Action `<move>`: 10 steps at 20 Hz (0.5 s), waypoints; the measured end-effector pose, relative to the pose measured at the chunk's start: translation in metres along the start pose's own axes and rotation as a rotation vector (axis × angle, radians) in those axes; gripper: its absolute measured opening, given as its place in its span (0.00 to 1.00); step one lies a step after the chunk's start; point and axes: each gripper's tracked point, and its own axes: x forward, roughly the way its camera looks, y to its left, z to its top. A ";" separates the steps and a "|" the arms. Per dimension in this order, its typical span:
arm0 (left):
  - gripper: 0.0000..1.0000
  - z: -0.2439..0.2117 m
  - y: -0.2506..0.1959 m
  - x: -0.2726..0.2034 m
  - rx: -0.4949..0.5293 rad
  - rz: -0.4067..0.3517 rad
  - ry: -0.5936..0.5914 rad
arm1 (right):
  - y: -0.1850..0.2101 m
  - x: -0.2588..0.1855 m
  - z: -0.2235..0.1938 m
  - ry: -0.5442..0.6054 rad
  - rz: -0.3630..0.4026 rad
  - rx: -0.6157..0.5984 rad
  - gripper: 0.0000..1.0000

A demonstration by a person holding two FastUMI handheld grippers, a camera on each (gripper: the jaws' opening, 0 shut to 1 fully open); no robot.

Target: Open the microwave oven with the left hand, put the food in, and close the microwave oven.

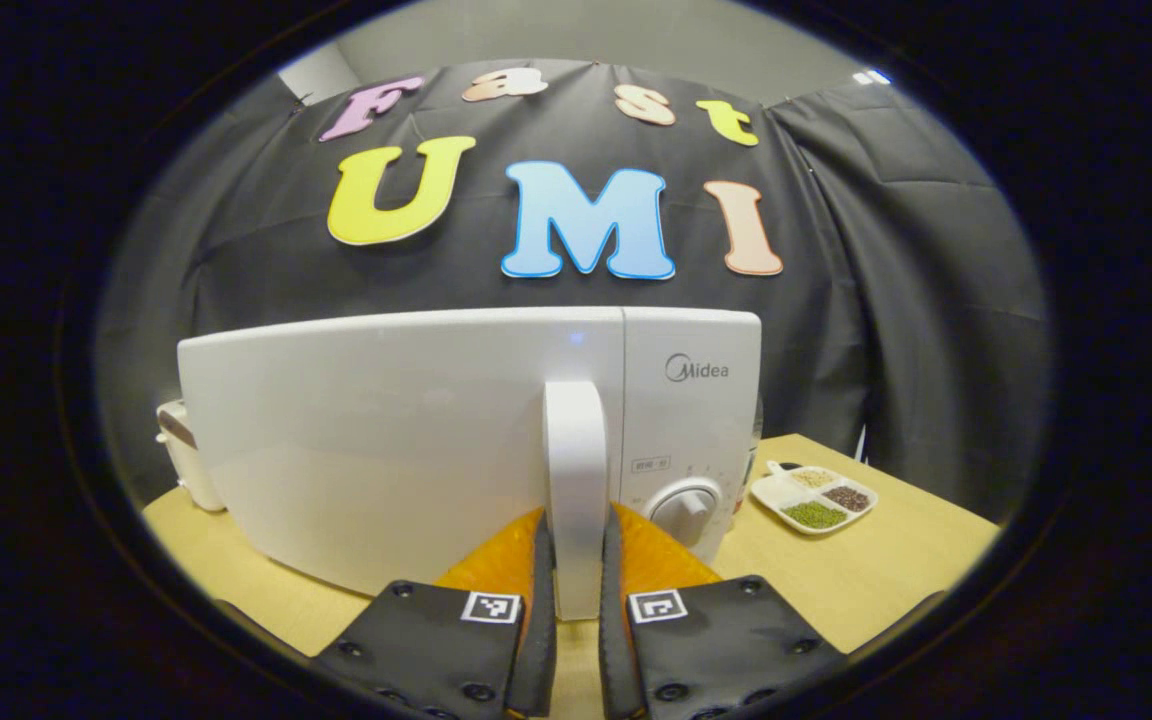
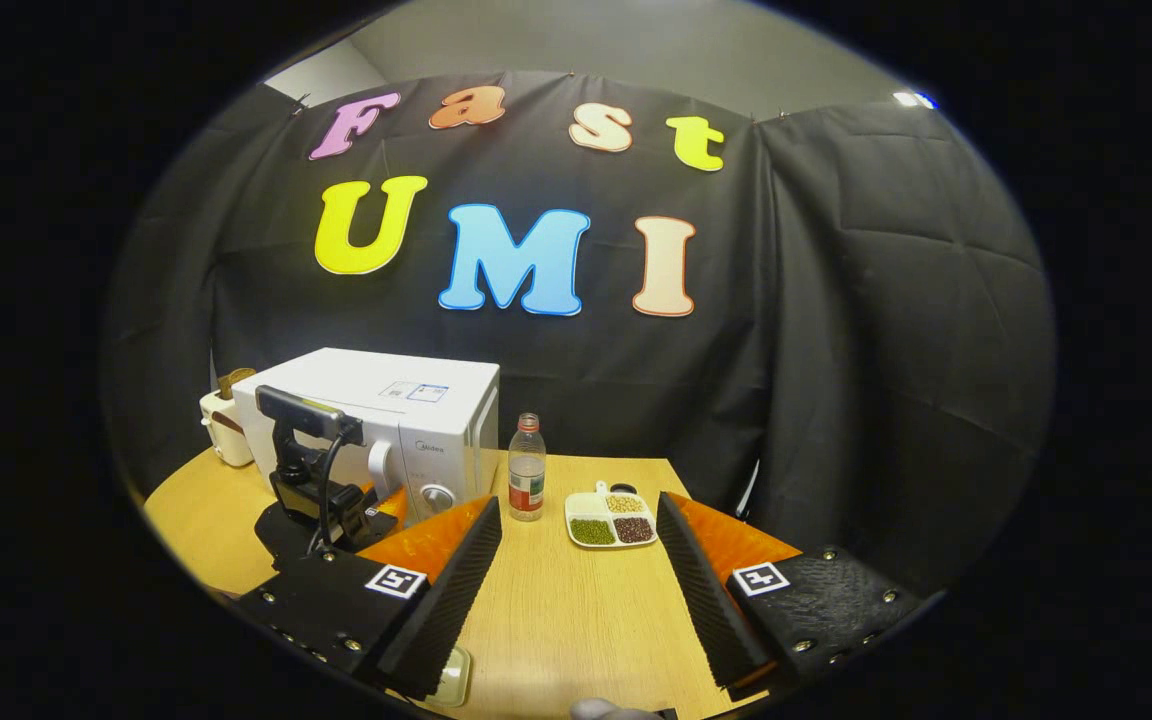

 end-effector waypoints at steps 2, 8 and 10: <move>0.23 0.000 0.000 -0.001 -0.003 0.003 0.000 | 0.001 -0.001 -0.003 0.008 0.003 -0.007 0.96; 0.19 0.000 0.000 -0.003 -0.024 -0.026 0.019 | 0.002 -0.009 -0.008 0.016 0.018 -0.010 0.96; 0.18 -0.010 0.001 -0.026 -0.037 -0.014 0.039 | 0.002 -0.012 -0.008 0.015 0.026 -0.018 0.96</move>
